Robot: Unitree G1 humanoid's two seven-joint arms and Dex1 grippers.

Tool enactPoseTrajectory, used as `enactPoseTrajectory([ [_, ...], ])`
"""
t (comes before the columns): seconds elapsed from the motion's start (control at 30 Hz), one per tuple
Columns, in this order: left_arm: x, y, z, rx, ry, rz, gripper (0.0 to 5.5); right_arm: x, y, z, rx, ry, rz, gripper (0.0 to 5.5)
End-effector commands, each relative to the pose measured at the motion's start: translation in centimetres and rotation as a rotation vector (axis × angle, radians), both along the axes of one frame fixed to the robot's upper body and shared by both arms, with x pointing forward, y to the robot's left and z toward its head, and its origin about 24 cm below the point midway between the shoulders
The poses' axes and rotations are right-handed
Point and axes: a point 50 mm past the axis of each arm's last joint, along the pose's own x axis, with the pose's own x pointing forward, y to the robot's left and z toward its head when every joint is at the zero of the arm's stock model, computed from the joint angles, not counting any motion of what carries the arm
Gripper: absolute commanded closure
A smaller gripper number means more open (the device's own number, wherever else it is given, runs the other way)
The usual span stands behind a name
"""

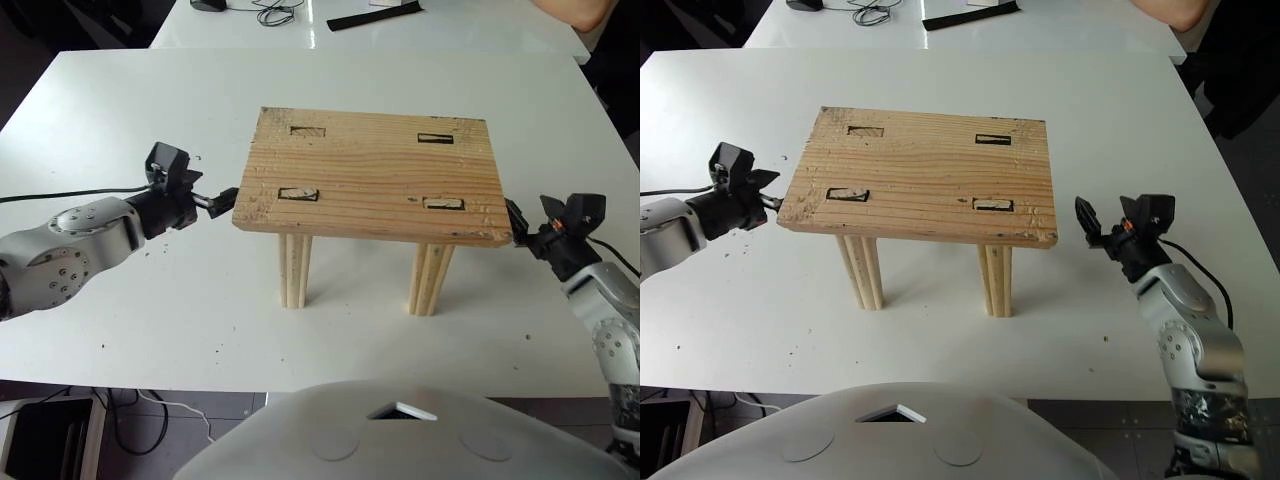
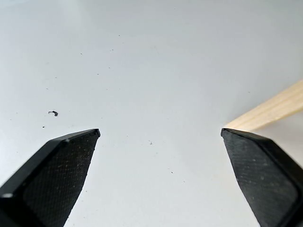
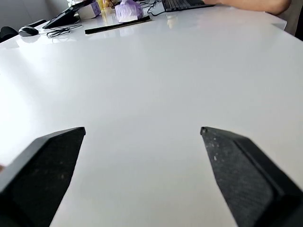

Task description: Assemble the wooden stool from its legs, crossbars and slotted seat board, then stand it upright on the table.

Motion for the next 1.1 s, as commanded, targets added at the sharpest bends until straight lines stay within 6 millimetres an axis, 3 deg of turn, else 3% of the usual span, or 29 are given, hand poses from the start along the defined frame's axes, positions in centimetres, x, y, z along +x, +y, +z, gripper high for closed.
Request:
enactPoseTrajectory([
  [0.03, 0.8, 0.8, 0.2, 0.153, -0.067, 0.089, 0.74, 4.2, 0.4, 0.6, -0.06, -0.097, -0.017, 1.0],
  [0.17, 0.5, 1.3, -0.3, 0.224, -0.1, 0.142, 0.74, 5.8, 0.7, -0.3, -0.087, -0.124, -0.04, 1.0],
  [0.3, 1.0, 0.6, 0.7, 0.118, -0.119, 0.177, 0.74, 6.4, 1.4, -0.6, -0.085, -0.145, -0.024, 1.0],
  [0.4, 3.0, -1.3, 4.8, 0.16, -0.278, 0.011, 0.74, 6.8, 0.8, 0.4, -0.127, -0.182, -0.02, 1.0],
  [0.47, 4.4, -2.2, 9.0, 0.257, -0.43, -0.11, 0.74, 6.7, 0.0, 0.8, -0.149, -0.201, -0.04, 1.0],
  [0.53, 5.7, -1.8, 14.0, 0.43, -0.587, -0.191, 0.74, 6.2, -0.6, 1.1, -0.17, -0.218, -0.061, 1.0],
  [0.63, 6.4, 1.6, 20.1, 0.792, -0.709, -0.157, 0.74, 4.6, -1.4, 1.0, -0.194, -0.229, -0.097, 1.0],
  [0.7, 5.9, 5.9, 23.0, 1.157, -0.679, -0.052, 0.74, 2.7, -2.3, 0.5, -0.223, -0.221, -0.134, 1.0],
  [0.77, 4.5, 10.2, 25.3, 1.442, -0.557, 0.092, 0.74, 0.1, -3.8, 0.1, -0.252, -0.205, -0.198, 1.0],
  [0.87, 1.0, 14.9, 28.8, 1.836, -0.389, 0.355, 0.74, -4.7, -6.5, -0.5, -0.279, -0.171, -0.347, 1.0],
  [0.97, -3.0, 19.2, 29.6, 2.04, -0.099, 0.541, 0.74, -8.7, -8.7, -1.0, -0.342, -0.118, -0.453, 1.0],
  [1.1, -10.3, 25.1, 26.5, 2.146, 0.45, 0.545, 0.74, -11.6, -11.0, -0.5, -0.401, -0.074, -0.519, 1.0],
])
